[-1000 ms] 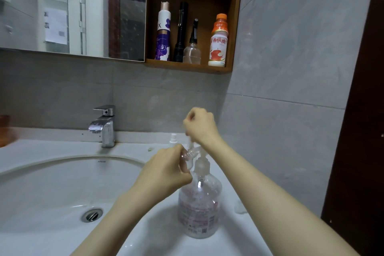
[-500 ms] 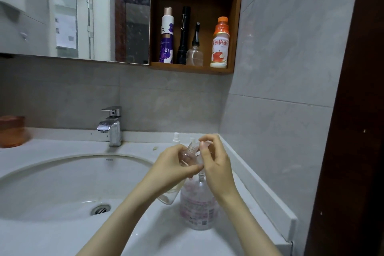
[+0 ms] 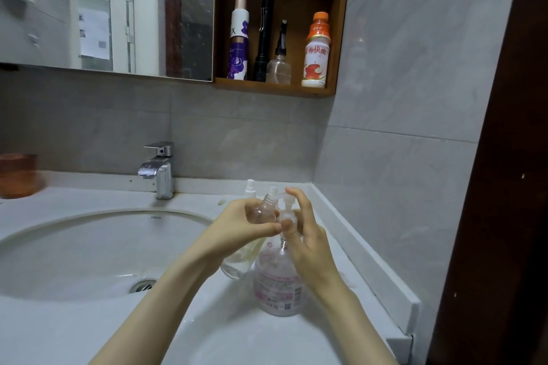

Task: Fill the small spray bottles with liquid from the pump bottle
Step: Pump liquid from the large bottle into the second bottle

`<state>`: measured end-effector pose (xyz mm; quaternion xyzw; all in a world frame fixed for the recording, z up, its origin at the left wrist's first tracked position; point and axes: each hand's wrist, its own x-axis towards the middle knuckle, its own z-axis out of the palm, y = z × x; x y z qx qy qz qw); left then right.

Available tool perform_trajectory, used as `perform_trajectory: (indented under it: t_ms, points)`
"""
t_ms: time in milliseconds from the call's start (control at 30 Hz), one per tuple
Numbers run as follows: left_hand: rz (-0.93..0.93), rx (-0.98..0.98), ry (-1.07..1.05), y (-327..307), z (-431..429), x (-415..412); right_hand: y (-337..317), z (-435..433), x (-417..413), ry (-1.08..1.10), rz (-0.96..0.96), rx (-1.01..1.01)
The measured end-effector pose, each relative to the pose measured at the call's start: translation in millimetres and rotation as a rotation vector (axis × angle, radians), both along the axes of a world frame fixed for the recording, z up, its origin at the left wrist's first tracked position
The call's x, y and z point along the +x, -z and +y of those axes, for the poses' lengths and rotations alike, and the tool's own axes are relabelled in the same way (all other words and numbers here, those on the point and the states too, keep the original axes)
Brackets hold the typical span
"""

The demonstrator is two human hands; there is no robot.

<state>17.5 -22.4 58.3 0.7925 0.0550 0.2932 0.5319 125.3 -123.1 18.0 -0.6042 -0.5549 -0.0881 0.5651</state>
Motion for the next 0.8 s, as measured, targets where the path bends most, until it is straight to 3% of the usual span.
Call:
perform_trajectory:
  t_ms: [367,700,800]
  points:
    - [0.062,0.12,-0.173,-4.9,-2.3,11.9,0.9,9.4,-0.7,0.143,-0.018,0.123]
    - [0.115,0.164,-0.201,-1.5,1.9,13.7,6.2,11.3,-0.1,0.207,-0.055,0.097]
    - [0.131,0.257,-0.249,-5.4,2.4,14.0,8.1,10.7,0.0,0.225,-0.078,0.093]
